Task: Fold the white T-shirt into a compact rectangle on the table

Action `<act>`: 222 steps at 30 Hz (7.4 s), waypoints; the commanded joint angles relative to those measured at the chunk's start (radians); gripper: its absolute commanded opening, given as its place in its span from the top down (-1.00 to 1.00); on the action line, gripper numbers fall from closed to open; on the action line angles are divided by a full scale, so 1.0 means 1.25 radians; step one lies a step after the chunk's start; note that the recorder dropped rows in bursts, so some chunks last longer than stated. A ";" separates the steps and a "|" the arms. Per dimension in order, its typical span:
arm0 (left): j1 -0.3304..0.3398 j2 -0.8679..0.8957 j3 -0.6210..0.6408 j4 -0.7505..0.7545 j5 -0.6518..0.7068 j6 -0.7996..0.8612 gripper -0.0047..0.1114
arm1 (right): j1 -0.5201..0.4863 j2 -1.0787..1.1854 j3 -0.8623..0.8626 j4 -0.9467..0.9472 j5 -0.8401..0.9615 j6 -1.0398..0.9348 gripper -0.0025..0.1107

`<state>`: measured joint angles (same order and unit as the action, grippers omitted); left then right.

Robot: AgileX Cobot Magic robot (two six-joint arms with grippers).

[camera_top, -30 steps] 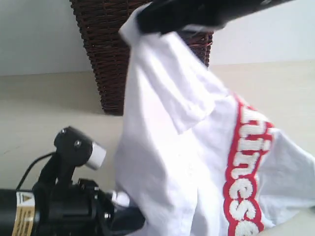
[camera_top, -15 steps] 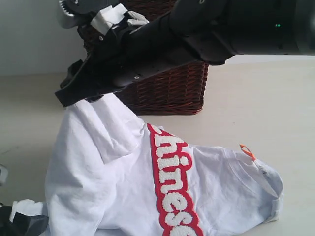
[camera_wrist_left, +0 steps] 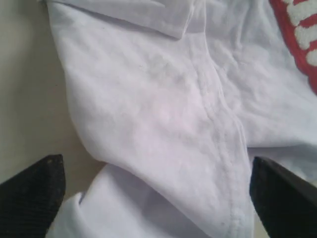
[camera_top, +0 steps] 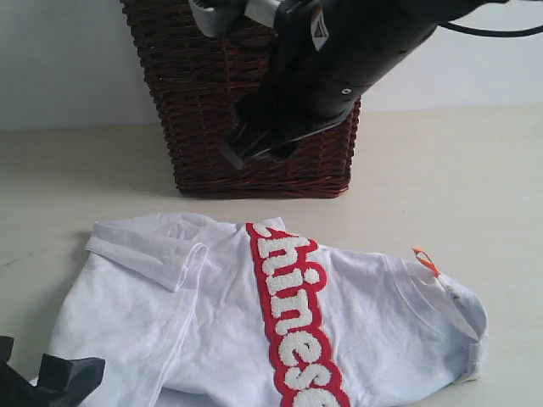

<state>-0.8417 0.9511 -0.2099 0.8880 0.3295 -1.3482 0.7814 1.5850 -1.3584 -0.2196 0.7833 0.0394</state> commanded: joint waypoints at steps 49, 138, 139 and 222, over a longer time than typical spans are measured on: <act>0.221 0.722 -0.476 -0.253 -0.221 0.383 0.14 | -0.160 0.032 0.204 0.029 -0.144 0.116 -0.09; 0.662 0.533 -0.442 -0.928 0.478 1.179 -0.42 | -0.160 0.108 0.256 0.014 -0.188 0.104 0.08; 0.645 0.525 -0.423 -0.928 0.469 1.173 -0.42 | -0.160 0.114 0.265 0.012 -0.195 0.104 0.10; 0.609 0.696 -0.810 -0.800 0.370 1.157 -0.11 | -0.124 0.159 0.489 1.068 0.109 -1.033 0.23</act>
<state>-0.0811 1.8144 -1.2130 -0.0918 0.8017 0.0951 0.5878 1.8123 -0.7410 1.1091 0.9822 -1.2540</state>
